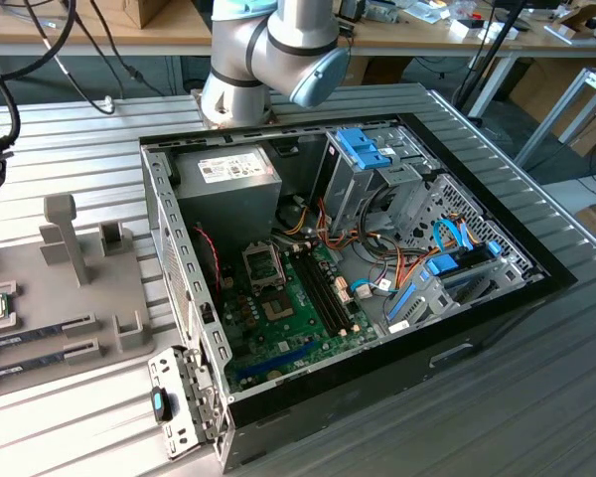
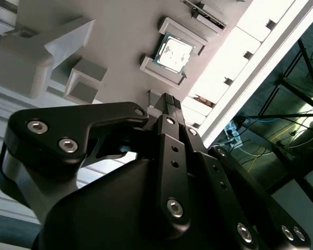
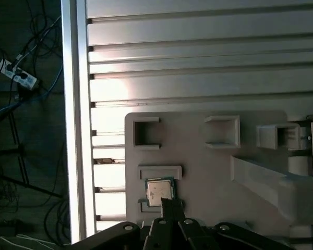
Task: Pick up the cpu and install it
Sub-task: 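Reach for the cpu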
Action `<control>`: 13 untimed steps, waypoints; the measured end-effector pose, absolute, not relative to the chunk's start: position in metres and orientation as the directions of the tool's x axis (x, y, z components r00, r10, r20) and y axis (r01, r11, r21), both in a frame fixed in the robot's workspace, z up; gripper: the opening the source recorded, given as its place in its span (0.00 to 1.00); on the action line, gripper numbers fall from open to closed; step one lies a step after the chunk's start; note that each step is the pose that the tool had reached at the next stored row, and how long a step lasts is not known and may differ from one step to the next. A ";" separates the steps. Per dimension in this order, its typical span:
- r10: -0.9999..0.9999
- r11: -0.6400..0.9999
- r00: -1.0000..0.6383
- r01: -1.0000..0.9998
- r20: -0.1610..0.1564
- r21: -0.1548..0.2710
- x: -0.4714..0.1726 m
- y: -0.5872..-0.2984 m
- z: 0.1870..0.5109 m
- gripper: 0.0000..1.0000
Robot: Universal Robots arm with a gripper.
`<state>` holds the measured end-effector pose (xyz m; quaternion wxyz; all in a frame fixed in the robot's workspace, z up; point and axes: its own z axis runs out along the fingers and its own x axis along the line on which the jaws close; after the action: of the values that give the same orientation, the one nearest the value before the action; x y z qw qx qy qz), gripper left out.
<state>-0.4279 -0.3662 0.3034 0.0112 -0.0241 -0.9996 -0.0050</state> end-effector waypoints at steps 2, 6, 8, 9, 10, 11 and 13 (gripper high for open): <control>0.047 0.999 -0.999 0.047 0.023 0.009 -0.430 -0.367 0.301 0.11; 0.044 0.999 -0.999 0.045 0.022 0.009 -0.431 -0.371 0.297 0.11; 0.043 0.999 -0.999 0.043 0.023 0.009 -0.431 -0.373 0.294 0.11; 0.042 0.999 -0.999 0.043 0.023 0.009 -0.431 -0.374 0.293 0.11; 0.041 0.999 -0.999 0.042 0.023 0.009 -0.431 -0.376 0.291 0.11; 0.041 0.999 -0.999 0.041 0.023 0.009 -0.431 -0.378 0.290 0.11; 0.040 0.999 -0.999 0.040 0.023 0.009 -0.431 -0.381 0.288 0.11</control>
<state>-0.4314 -0.3814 0.2885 0.0112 -0.0200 -0.9997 -0.0049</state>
